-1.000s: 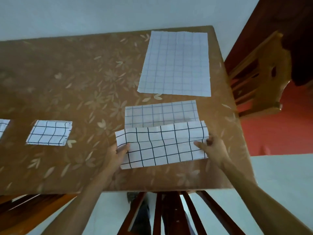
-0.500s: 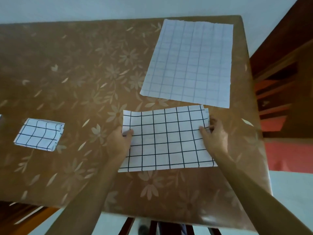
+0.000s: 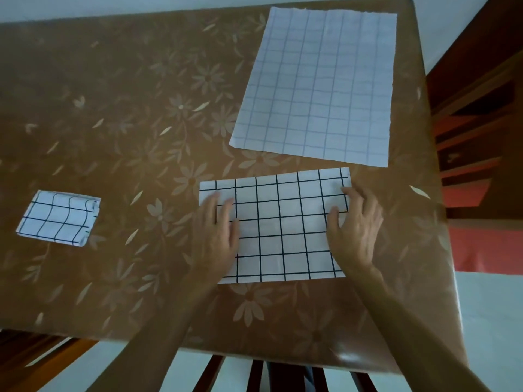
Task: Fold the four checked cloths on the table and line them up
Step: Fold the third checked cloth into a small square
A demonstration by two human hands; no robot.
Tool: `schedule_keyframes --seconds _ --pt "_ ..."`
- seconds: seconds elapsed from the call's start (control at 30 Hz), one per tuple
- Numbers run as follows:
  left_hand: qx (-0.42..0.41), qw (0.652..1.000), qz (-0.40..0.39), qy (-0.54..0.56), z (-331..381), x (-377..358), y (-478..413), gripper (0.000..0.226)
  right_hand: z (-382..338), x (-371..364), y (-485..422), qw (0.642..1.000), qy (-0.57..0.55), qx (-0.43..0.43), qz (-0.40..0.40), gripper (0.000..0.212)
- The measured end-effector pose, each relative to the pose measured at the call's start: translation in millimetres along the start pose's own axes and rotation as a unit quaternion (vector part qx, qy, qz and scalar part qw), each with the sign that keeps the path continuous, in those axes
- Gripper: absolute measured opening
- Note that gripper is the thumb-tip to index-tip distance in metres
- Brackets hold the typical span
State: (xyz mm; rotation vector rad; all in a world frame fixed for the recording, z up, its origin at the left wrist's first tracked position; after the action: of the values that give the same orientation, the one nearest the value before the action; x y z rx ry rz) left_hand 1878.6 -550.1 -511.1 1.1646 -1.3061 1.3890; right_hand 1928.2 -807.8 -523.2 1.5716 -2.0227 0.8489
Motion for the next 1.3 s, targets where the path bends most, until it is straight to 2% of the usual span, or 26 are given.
schedule_keyframes --seconds 0.07,0.17,0.27,0.43,0.57,0.83,0.93,1.03,1.17,1.23,1.3 --pt "-0.076 0.996 -0.04 0.036 17 -9 6 0.04 -17 -11 5 0.994 0.015 0.067 -0.085 0.042" --pt "-0.145 0.984 -0.102 0.015 35 -26 17 0.045 -29 -39 22 0.961 0.049 0.131 -0.238 0.05" --pt "-0.15 0.979 -0.137 -0.019 37 -35 22 0.051 -16 -55 37 0.94 0.099 0.141 -0.293 0.054" --pt "-0.146 0.969 -0.192 -0.054 9 -35 29 0.064 9 -39 31 0.937 0.159 0.127 -0.283 0.066" --pt "-0.106 0.969 -0.214 -0.062 -33 -32 44 0.069 38 -11 17 0.942 0.191 0.09 -0.261 0.067" --pt "-0.099 0.972 -0.207 -0.059 -36 -21 44 0.069 46 2 12 0.937 0.22 0.073 -0.262 0.068" --pt "-0.074 0.986 -0.149 0.009 -21 -10 43 0.064 41 7 9 0.938 0.205 0.066 -0.271 0.067" --pt "-0.13 0.984 -0.054 0.113 15 0 48 0.042 31 15 8 0.957 0.143 0.072 -0.241 0.062" --pt "-0.246 0.955 -0.108 0.127 67 -5 62 0.035 17 31 15 0.974 0.06 0.088 -0.198 0.046" --pt "-0.25 0.951 -0.132 0.121 79 -11 64 0.033 14 38 26 0.97 0.025 0.105 -0.217 0.04" --pt "-0.249 0.954 -0.123 0.112 85 -14 64 0.028 16 44 36 0.962 -0.005 0.122 -0.245 0.038"
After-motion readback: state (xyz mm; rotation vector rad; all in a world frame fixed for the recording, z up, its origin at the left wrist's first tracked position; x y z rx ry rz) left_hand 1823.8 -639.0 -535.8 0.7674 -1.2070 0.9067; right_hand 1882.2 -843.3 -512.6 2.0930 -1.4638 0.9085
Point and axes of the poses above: each hand's wrist, its own y-axis away from the middle knuckle, its own x-axis out of the back of the hand, z = x × y, the point moved 1 cm from there along -y, towards the middle knuckle, and after that the axes turned 13 degrees about -y, right-handed, at the moved point
